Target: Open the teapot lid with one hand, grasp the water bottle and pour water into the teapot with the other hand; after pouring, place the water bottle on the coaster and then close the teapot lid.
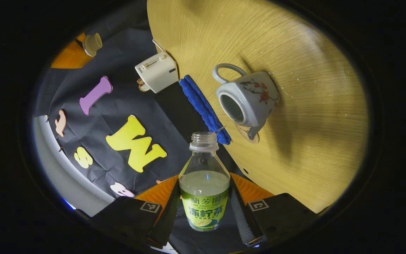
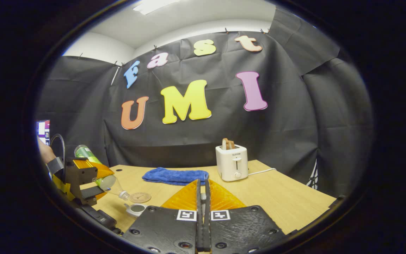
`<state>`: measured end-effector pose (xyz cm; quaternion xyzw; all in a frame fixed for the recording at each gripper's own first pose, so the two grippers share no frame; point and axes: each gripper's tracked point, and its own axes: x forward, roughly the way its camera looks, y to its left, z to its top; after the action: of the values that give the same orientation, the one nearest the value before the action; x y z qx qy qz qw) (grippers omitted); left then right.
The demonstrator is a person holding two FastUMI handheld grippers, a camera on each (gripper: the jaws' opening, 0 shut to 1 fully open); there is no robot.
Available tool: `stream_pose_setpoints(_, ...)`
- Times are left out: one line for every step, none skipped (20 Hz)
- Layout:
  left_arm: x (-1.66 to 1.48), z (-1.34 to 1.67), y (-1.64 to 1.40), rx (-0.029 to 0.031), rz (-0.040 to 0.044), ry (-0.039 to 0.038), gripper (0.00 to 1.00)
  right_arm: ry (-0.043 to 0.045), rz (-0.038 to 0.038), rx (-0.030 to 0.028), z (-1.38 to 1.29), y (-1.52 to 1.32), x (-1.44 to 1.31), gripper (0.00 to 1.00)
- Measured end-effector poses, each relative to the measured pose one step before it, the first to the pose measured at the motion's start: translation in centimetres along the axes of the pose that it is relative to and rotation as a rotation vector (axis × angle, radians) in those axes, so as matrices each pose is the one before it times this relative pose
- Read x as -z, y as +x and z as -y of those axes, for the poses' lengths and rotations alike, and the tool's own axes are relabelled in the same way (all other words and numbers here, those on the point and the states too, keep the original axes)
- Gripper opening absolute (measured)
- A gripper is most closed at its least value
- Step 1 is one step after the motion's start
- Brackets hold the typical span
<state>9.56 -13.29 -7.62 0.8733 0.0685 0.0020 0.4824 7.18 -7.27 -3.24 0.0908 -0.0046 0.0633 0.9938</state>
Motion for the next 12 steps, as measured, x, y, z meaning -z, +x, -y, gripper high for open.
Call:
stream_pose_setpoints(-0.079, -0.128, -0.104, -0.00543, -0.00102, 0.00529, 0.75, 0.00005, -0.00183, 0.00010, 0.052, 0.077, -0.019, 0.00)
stream_pose_setpoints(-0.085, 0.123, 0.064, 0.00184, 0.00290, 0.00060, 0.75, 0.00062, -0.00079, 0.00052, 0.043, -0.081, 0.104, 0.00)
stream_pose_setpoints(-0.136, 0.057, 0.025, -0.00070, 0.00282, 0.00142, 0.75, -0.00107, -0.00146, 0.00364, 0.059, -0.010, 0.005, 0.00)
stream_pose_setpoints(0.038, -0.182, 0.022, -0.00151, 0.00122, 0.00003, 0.75, -0.00346, -0.00518, 0.00278, 0.078, 0.132, 0.134, 0.00)
stream_pose_setpoints(-0.181, -0.047, 0.033, -0.00164, 0.00502, -0.00078, 0.75, 0.00028, -0.00072, 0.00053, 0.029, -0.083, 0.006, 0.00)
stream_pose_setpoints(-0.037, 0.009, -0.033, -0.00090, 0.00522, -0.00550, 0.75, 0.00240, 0.00063, 0.00185, 0.036, -0.007, -0.016, 0.00)
stream_pose_setpoints(-0.023, 0.134, 0.012, 0.00149, -0.00035, -0.00388, 0.75, -0.00123, -0.00300, -0.00040, -0.052, 0.079, -0.009, 0.00)
stream_pose_setpoints(0.028, -0.100, -0.048, -0.00155, -0.00291, 0.00089, 0.75, -0.00128, -0.00080, -0.00016, 0.009, 0.001, 0.103, 0.00)
stream_pose_setpoints(-0.035, 0.031, -0.084, -0.00052, 0.00195, 0.00280, 0.75, -0.00038, -0.00078, 0.00077, 0.015, -0.011, -0.018, 0.00)
stream_pose_setpoints(-0.090, -0.007, 0.081, -0.00207, 0.00153, 0.00197, 0.75, -0.00139, -0.00252, 0.00080, -0.010, 0.076, 0.099, 0.00)
stream_pose_setpoints(0.030, 0.036, -0.067, 0.00117, 0.00008, 0.00050, 0.75, -0.00241, -0.00438, -0.00280, -0.100, 0.048, 0.094, 0.00)
stream_pose_setpoints(0.025, 0.040, 0.073, 0.00104, 0.00180, -0.00103, 0.75, -0.00153, -0.00416, -0.00201, -0.043, -0.086, 0.173, 0.00)
